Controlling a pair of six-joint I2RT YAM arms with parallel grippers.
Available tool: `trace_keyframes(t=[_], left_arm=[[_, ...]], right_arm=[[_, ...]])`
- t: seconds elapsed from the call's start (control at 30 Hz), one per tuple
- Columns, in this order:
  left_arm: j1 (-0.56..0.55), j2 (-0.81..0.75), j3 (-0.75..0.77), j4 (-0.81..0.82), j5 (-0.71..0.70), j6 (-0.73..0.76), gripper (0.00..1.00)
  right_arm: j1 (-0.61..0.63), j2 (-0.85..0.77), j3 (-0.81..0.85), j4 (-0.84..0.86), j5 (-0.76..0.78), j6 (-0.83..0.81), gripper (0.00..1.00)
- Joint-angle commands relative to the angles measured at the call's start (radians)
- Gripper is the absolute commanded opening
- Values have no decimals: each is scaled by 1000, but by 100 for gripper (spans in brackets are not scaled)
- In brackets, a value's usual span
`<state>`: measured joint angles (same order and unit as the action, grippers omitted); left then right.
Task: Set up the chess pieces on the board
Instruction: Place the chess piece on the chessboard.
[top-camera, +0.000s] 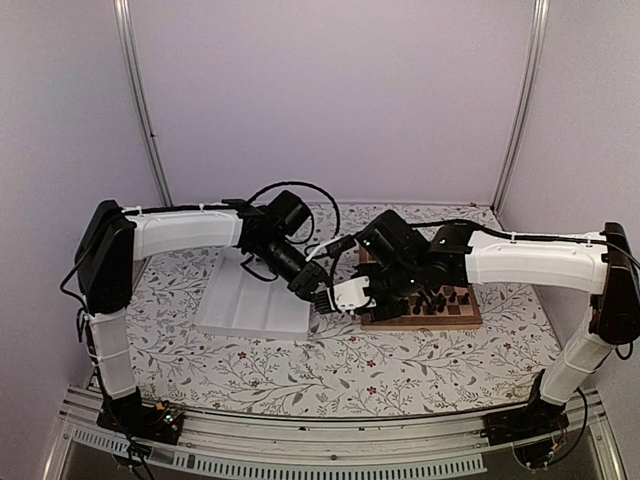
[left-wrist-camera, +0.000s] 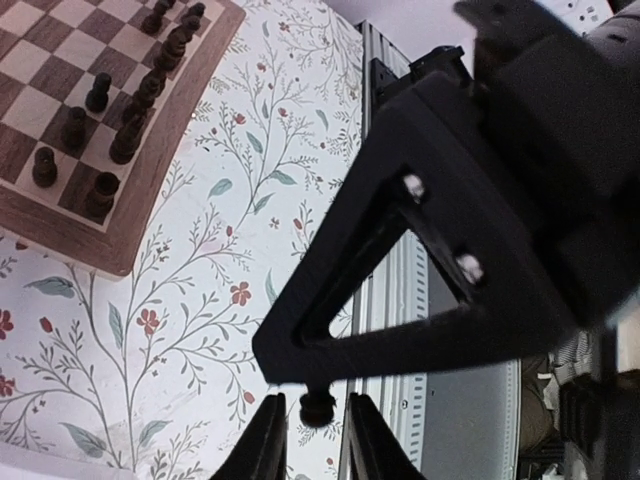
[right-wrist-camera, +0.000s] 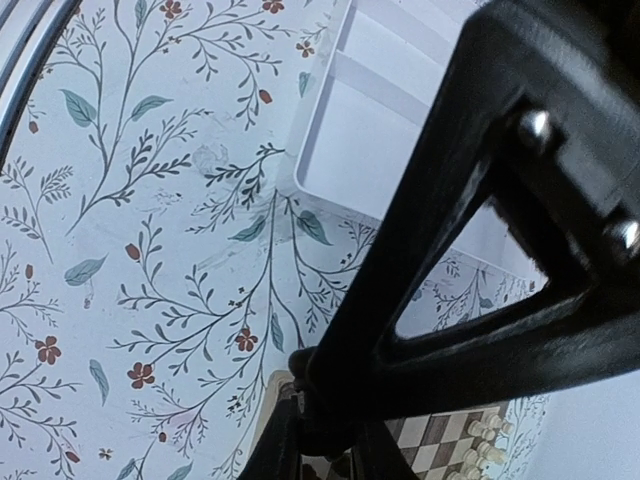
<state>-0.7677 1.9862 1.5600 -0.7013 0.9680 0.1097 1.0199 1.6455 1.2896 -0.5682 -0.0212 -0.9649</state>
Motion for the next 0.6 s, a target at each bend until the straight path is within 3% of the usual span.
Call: trace_keyframes(t=[0.0,0.23,0.43,0.57], left_arm=[[-7,-144,-107,147,-62,-32,25],[-25,-373,-386,594,-243,-101,28],[-204,-453,-528,943,-575,67,34],[-247,-427,-550,1108,-637,99,37]], right_arm=[[-49,-35,-49,12,-57,59,11],[-221,-138,-83,11,-362,194,10],[-414,-175,-108,11,-812,336,10],[-452,-183,-126,10,-930,360,10]])
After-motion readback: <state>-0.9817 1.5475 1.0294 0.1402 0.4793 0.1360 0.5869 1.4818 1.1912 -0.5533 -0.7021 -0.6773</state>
